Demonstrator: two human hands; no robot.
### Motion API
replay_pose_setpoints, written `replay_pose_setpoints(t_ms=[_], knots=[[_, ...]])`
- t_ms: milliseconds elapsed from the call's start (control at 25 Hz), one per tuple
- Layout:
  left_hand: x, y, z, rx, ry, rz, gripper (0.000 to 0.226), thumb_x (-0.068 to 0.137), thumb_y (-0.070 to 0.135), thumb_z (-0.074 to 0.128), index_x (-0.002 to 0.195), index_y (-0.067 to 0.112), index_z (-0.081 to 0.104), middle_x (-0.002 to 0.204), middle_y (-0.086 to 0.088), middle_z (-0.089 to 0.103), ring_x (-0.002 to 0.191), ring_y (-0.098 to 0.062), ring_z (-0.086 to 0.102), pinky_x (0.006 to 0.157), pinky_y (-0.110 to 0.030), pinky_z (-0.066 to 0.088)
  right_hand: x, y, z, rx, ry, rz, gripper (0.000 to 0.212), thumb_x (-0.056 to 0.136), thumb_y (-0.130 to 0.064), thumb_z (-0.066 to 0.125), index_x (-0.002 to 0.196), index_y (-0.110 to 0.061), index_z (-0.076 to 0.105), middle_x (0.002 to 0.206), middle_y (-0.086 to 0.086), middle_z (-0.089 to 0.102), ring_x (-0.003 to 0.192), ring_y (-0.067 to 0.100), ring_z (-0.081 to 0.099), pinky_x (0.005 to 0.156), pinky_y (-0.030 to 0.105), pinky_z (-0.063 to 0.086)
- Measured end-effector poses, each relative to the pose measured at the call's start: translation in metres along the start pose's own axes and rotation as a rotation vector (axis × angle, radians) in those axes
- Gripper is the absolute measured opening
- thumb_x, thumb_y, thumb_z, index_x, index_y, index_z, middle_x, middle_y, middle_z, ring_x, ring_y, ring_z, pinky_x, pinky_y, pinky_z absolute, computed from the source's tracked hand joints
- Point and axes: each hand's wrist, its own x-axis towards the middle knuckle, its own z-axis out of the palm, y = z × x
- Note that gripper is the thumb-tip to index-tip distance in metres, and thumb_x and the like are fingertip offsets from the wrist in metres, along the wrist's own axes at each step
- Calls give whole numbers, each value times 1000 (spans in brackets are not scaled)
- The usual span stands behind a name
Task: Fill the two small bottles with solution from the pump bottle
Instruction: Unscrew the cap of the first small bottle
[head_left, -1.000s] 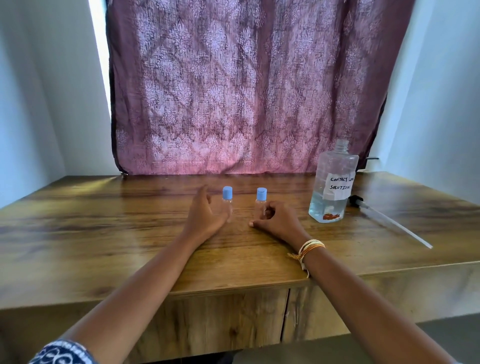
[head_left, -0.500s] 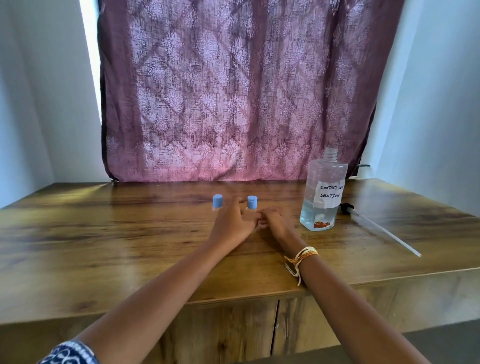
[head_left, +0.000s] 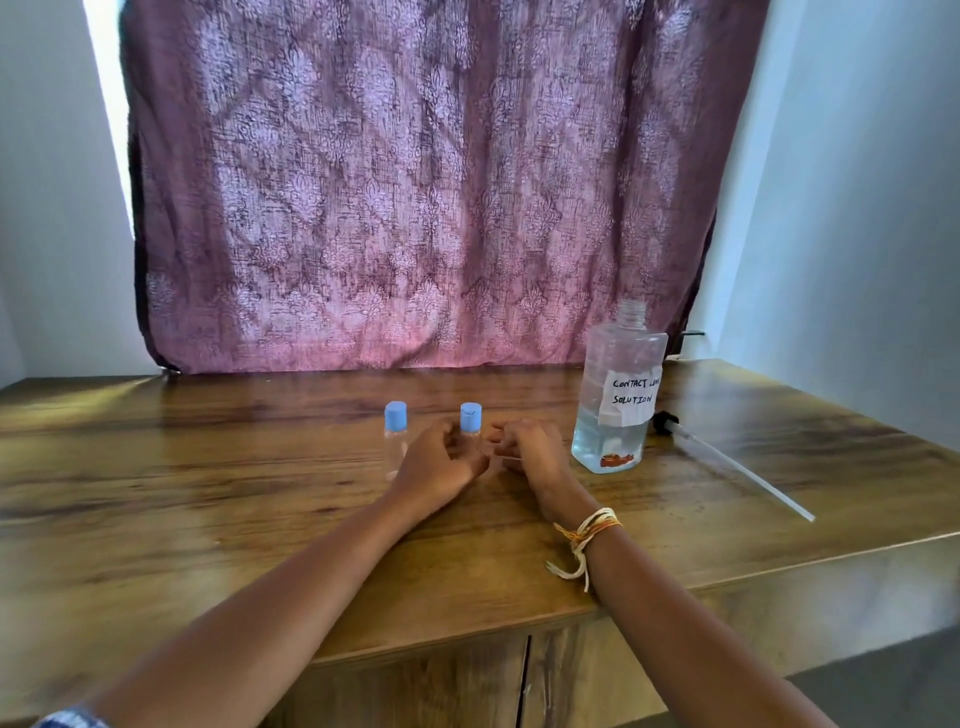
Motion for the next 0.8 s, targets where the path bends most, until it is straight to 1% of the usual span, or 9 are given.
replay_pose_setpoints(t_ms=[120, 240, 280, 360, 440, 560, 640, 720, 800], knots=[[2, -3, -3, -48, 0, 33, 37, 85, 19, 71, 120, 13, 63, 110, 1, 69, 98, -10, 64, 84, -23, 48, -8, -9, 2, 18, -21, -67, 23, 87, -5, 55, 107, -3, 67, 87, 13, 66, 74, 12, 59, 62, 23, 52], [4, -6, -2, -63, 7, 56, 28, 84, 17, 72, 112, 12, 69, 101, -4, 75, 87, -12, 69, 71, -15, 54, -11, -13, 6, -64, 0, -287, 27, 85, -5, 63, 111, -9, 66, 92, 1, 67, 82, 9, 62, 63, 10, 49], [4, -7, -1, -71, 4, 59, 25, 84, 15, 72, 108, 10, 71, 98, -7, 75, 83, -14, 70, 70, -17, 55, -9, -16, 7, -107, -7, -342, 29, 82, -4, 66, 111, -9, 66, 93, 2, 67, 83, 9, 62, 67, 12, 51], [5, -8, 1, -87, 8, 51, 21, 82, 14, 74, 101, 7, 72, 92, -12, 76, 77, -15, 68, 78, -33, 58, 3, -25, 5, -185, -58, -414, 31, 79, -5, 72, 109, -11, 66, 93, 4, 66, 84, 11, 61, 77, 23, 55], [6, -8, 1, -95, 14, 33, 20, 79, 15, 77, 97, 5, 72, 90, -15, 75, 75, -16, 67, 80, -39, 57, 14, -33, 2, -239, -123, -450, 29, 77, -15, 78, 104, -13, 67, 93, 6, 67, 83, 11, 61, 82, 27, 55], [8, -10, 1, -108, 17, 27, 24, 74, 16, 82, 92, 5, 70, 83, -12, 73, 74, -18, 67, 75, -35, 56, 22, -29, 2, -157, -109, -436, 32, 75, -27, 81, 100, -10, 71, 91, 11, 71, 83, 12, 64, 78, 32, 55], [8, -8, 0, -82, 33, 42, 24, 73, 18, 83, 89, 6, 70, 74, -2, 69, 67, -12, 63, 66, -26, 52, 16, -24, 5, -118, -112, -407, 34, 74, -24, 83, 102, -8, 70, 88, 6, 69, 79, 9, 64, 72, 26, 54], [9, -8, -1, -48, 40, 65, 18, 73, 22, 83, 82, 14, 70, 67, 3, 65, 60, -6, 59, 60, -22, 47, 12, -21, 5, -179, -145, -431, 37, 70, -22, 86, 103, -12, 71, 86, -1, 68, 74, 4, 62, 69, 19, 52], [8, -8, -3, -13, 35, 98, 15, 73, 25, 82, 73, 20, 68, 62, 6, 64, 54, 0, 55, 54, -19, 43, 10, -20, 4, -288, -141, -494, 38, 65, -26, 89, 98, -18, 72, 83, -7, 69, 69, 1, 60, 67, 20, 52]])
